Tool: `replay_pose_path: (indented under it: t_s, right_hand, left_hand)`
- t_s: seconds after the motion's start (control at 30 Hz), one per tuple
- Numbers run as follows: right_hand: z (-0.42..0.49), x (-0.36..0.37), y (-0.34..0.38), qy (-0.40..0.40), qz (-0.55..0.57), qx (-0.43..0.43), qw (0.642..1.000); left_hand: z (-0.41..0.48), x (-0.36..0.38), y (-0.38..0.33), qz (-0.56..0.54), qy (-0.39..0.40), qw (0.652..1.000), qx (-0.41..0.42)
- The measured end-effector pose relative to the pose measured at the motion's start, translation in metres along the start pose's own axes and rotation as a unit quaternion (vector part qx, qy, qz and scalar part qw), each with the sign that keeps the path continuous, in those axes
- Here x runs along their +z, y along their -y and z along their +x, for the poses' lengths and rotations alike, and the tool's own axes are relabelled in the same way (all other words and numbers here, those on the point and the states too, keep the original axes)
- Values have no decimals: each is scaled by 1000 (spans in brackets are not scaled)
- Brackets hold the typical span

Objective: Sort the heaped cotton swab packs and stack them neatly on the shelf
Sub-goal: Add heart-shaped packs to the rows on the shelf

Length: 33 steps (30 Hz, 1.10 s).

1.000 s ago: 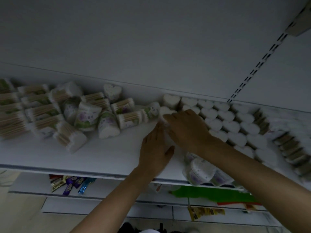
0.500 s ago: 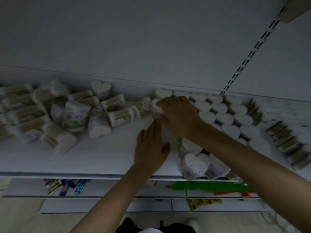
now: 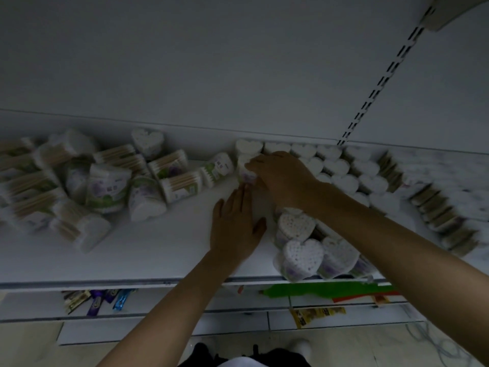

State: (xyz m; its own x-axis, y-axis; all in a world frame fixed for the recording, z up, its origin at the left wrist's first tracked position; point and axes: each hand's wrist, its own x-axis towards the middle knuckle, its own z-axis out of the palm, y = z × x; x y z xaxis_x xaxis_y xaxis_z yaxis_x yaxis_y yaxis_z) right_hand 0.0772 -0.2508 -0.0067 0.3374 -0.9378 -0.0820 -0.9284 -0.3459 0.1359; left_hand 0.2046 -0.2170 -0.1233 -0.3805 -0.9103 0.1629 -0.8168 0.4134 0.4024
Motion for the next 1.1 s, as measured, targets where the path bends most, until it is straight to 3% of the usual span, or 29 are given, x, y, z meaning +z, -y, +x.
replay_pose_path:
  t_s: [0.03,0.13,0.23,0.3,0.4,0.5,0.67,0.97,1.1]
  right_hand:
    - [-6,-1,-2,-2,45,20,999]
    - [-41,-5,-18,-119,183,86,972]
    - [-89,-6,-45,-172,236,173,940]
    - [-116,-4,-54,-166,245,202,934]
    - [-136,10,-49,-159,262,198,931]
    - [-140,27,-37,-180,238,182,937]
    - [-153,44,-34,-225,242,208,920]
    - [-159,57,-32,-230,109,144,956]
    - [-158,54,-33,-235,128,140,953]
  left_hand:
    - [0,2,1,1,-5,1000,2]
    - [-1,2,0,-40,-62,997,16]
    - [-10,-7,1,-225,-80,971,0]
    - [-21,-12,1,-289,-75,953,45]
    - [-33,-13,-6,-233,-31,953,190]
    - [-33,-8,-8,-135,13,961,243]
    - [-39,-9,-13,-98,48,971,211]
    - [-38,-13,-17,-88,78,973,200]
    - [-38,-16,-20,-93,52,971,215]
